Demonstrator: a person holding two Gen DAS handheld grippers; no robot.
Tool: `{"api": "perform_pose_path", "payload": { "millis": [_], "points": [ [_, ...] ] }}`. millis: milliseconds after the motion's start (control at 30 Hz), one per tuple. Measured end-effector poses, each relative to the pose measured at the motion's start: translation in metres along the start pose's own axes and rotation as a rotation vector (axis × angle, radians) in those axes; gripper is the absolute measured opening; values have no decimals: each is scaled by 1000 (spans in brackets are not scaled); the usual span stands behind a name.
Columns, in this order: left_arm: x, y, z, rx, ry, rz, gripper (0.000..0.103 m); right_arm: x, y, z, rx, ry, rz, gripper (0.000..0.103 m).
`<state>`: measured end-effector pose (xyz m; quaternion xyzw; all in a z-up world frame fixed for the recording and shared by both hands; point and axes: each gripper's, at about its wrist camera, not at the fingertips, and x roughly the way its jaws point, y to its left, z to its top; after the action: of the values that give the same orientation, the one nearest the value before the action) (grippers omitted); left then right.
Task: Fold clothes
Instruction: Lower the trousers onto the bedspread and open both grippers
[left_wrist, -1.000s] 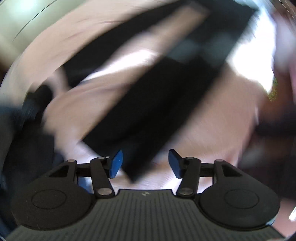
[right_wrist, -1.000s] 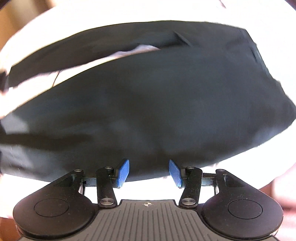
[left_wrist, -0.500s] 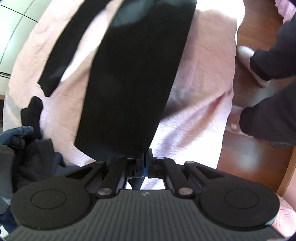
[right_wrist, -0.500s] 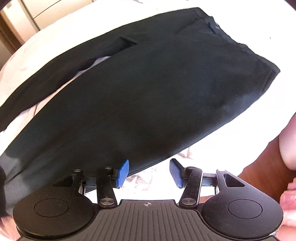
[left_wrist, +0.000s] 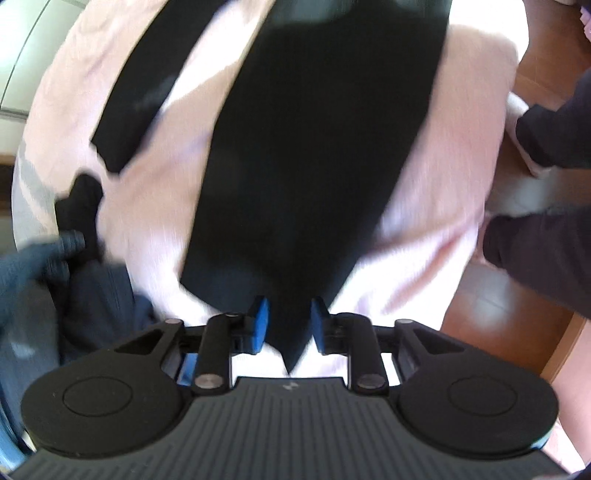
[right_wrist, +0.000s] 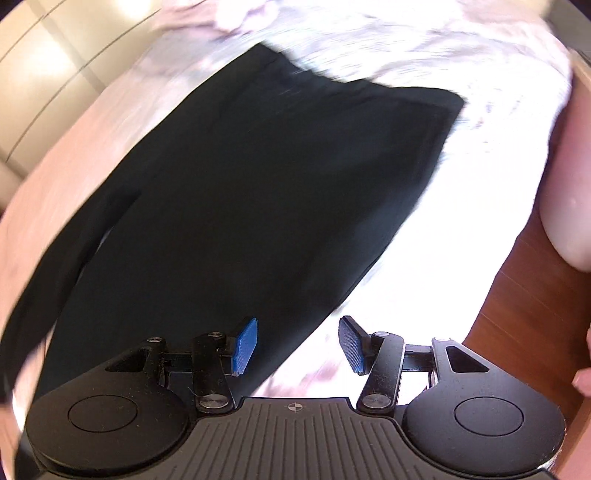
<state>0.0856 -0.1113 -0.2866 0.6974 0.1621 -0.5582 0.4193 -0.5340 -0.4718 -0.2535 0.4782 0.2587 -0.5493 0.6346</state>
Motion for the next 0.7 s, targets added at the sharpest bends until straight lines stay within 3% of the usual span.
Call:
{"api": "perform_pose_path", "payload": {
  "millis": [67, 200, 300, 367, 567, 633, 700],
  "points": [
    [-3, -3, 27, 23, -21, 0, 23, 9, -18, 14, 16, 14, -3, 53],
    [-16, -8, 83, 39, -78, -2, 24, 7, -40, 37, -54, 46, -96, 53],
    [-30, -7, 127, -12, -129, -13, 28, -17, -46, 54, -94, 44, -129, 53],
    [-40, -2, 155, -74, -160, -27, 36, -35, -48, 65, -124, 43, -133, 53],
    [-75, 13, 216, -317, -265, -68, 71, -76, 0, 89, -461, 159, -54, 58],
    [-84, 16, 225, -390, -292, -80, 77, -79, 33, 80, -552, 172, -20, 69],
    [-90, 19, 228, -460, -303, -86, 83, -85, 63, 72, -625, 174, 12, 70]
  ]
}}
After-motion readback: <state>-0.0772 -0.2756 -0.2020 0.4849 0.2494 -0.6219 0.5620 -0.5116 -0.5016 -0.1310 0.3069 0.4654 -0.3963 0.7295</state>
